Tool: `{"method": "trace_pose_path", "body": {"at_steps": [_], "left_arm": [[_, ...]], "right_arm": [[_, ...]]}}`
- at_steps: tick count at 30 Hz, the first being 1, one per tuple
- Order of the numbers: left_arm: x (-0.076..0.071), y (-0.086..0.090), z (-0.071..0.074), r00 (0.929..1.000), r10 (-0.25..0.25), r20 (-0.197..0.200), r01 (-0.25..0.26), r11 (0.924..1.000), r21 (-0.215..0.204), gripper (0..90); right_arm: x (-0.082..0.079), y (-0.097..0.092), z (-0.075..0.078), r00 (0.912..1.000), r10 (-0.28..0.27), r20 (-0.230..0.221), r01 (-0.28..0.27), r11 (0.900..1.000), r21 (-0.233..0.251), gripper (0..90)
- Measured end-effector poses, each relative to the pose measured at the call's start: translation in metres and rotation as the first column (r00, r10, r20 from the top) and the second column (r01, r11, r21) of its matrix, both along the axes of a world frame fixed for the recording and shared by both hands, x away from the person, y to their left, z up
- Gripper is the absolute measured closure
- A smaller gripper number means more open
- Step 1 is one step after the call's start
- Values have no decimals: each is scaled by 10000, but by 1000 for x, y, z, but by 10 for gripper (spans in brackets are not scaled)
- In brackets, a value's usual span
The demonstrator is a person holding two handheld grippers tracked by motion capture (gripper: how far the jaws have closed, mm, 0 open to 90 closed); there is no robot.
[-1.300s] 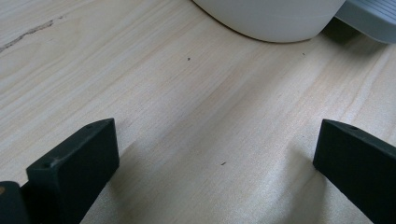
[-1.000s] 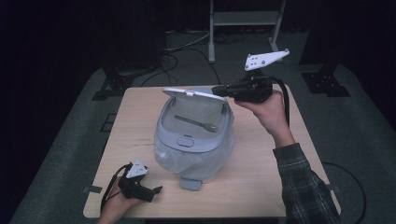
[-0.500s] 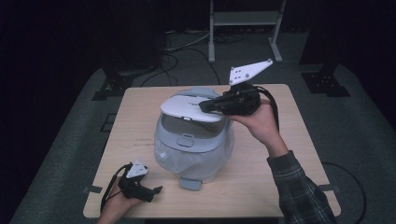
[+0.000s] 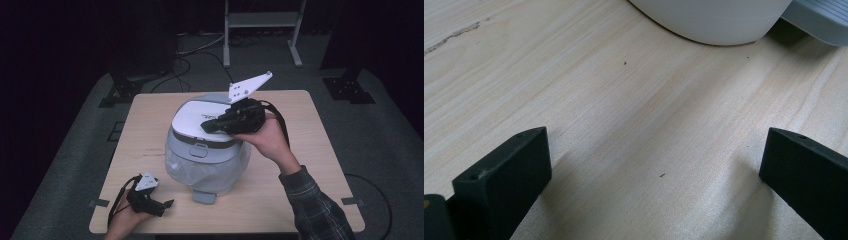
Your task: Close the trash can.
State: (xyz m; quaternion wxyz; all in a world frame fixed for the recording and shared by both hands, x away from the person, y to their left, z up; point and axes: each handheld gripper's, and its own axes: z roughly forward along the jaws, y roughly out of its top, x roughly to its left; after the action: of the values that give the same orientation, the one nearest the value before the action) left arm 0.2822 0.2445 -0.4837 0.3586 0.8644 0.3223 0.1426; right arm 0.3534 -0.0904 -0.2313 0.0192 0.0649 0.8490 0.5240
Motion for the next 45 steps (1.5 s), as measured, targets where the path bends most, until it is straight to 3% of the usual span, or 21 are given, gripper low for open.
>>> {"method": "trace_pose_path", "body": {"at_steps": [13,21,33,34,41,45], "left_arm": [[0,0,0,10000,-7,5,7,10000,2,0],[0,0,0,10000,-8,1,8,10000,-1,0],[0,0,0,10000,-8,4,8,10000,1,0],[0,0,0,10000,-10,10,10,10000,2,0],[0,-1,0,10000,-14,23,14,10000,-3,0],[0,-1,0,10000,-33,12,33,10000,4,0]], "right_arm": [[-11,14,-9,9989,468,-45,-469,9977,-499,900],[-11,15,-14,9986,510,-152,-519,9967,-618,900],[-14,15,-15,9992,384,76,-377,9966,-735,900],[-15,17,-16,9995,305,-14,-305,9937,-1081,900],[-15,17,-17,9990,442,-57,-445,9962,-754,900],[-13,10,-15,9998,-149,94,154,9982,-581,677]]}}
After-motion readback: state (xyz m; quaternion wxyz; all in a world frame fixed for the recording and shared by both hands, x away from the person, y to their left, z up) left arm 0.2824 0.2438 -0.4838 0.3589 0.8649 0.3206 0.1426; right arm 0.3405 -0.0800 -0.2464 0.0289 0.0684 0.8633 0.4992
